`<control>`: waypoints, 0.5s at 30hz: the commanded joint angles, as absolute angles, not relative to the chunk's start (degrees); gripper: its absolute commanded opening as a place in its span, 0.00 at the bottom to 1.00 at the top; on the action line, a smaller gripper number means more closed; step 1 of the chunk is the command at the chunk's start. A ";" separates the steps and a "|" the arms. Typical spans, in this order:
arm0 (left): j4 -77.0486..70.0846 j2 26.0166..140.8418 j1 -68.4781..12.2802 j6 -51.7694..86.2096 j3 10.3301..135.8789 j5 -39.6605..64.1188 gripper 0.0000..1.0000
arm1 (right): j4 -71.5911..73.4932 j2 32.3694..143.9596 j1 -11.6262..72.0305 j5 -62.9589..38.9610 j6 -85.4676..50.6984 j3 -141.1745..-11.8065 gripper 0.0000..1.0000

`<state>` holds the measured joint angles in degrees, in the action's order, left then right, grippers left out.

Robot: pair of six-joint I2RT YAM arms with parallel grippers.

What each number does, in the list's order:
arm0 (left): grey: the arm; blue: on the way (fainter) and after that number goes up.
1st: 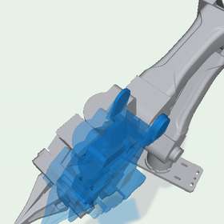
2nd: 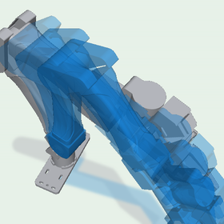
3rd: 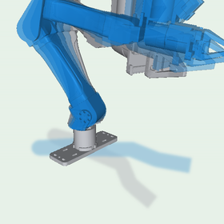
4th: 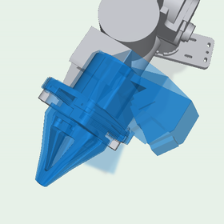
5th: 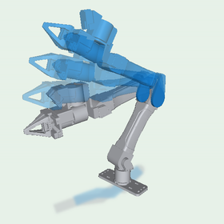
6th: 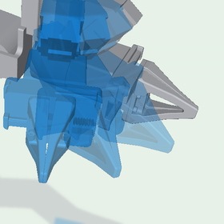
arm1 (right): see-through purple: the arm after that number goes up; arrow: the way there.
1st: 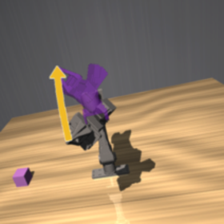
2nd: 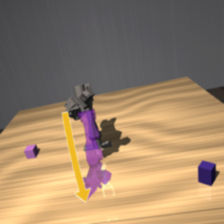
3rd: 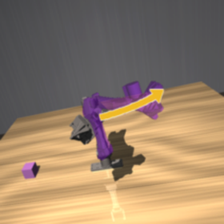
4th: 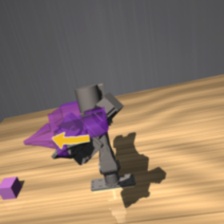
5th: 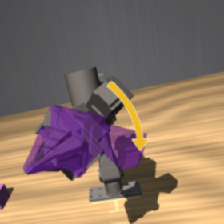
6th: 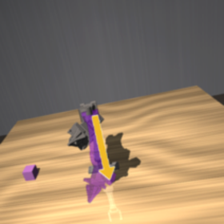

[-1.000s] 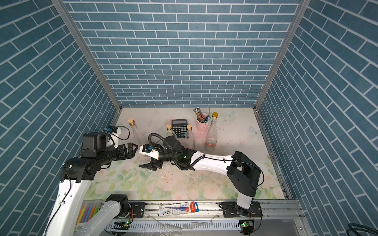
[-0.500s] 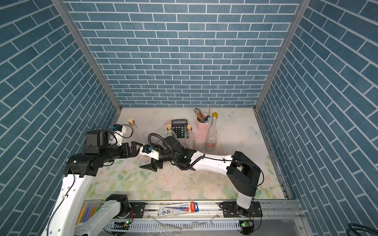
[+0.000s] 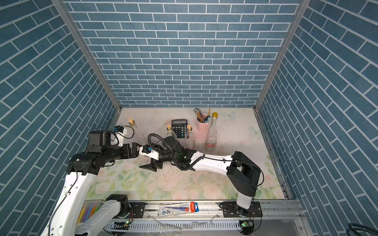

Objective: Remove the label from the bottle
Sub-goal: Place the label at the center of the board.

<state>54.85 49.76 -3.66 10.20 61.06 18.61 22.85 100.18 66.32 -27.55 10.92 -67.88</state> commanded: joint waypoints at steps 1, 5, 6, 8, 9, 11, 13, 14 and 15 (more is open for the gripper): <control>56.59 50.71 -3.34 9.58 61.01 15.63 1.00 | 25.04 98.35 66.63 -26.09 13.45 -69.26 0.82; 56.85 51.72 -3.34 9.84 61.09 14.64 1.00 | 25.92 97.78 66.55 -25.06 13.41 -68.66 0.82; 56.91 51.93 -3.34 9.92 61.08 14.35 1.00 | 26.19 97.70 66.54 -24.96 13.44 -68.50 0.82; 56.93 52.04 -3.34 10.26 61.05 12.83 1.00 | 26.28 97.56 66.60 -24.70 13.43 -68.42 0.82; 56.93 51.95 -3.34 10.54 61.00 11.57 1.00 | 26.44 97.43 66.58 -24.46 13.43 -68.22 0.82; 57.08 51.64 -3.26 10.80 61.30 9.88 1.00 | 26.09 96.98 66.60 -23.55 13.52 -67.65 0.82; 57.05 51.07 -3.18 11.07 62.02 8.37 0.99 | 25.50 96.12 66.48 -21.92 13.79 -66.51 0.82; 56.81 50.72 -3.16 10.95 62.34 8.34 1.00 | 25.23 95.48 66.42 -21.02 13.94 -65.58 0.82; 56.73 50.59 -3.09 10.69 62.81 8.29 1.00 | 24.93 94.77 66.29 -19.99 13.91 -64.48 0.82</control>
<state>55.90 51.62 -3.60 10.74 61.17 10.83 24.56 98.06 66.32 -23.00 11.00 -66.61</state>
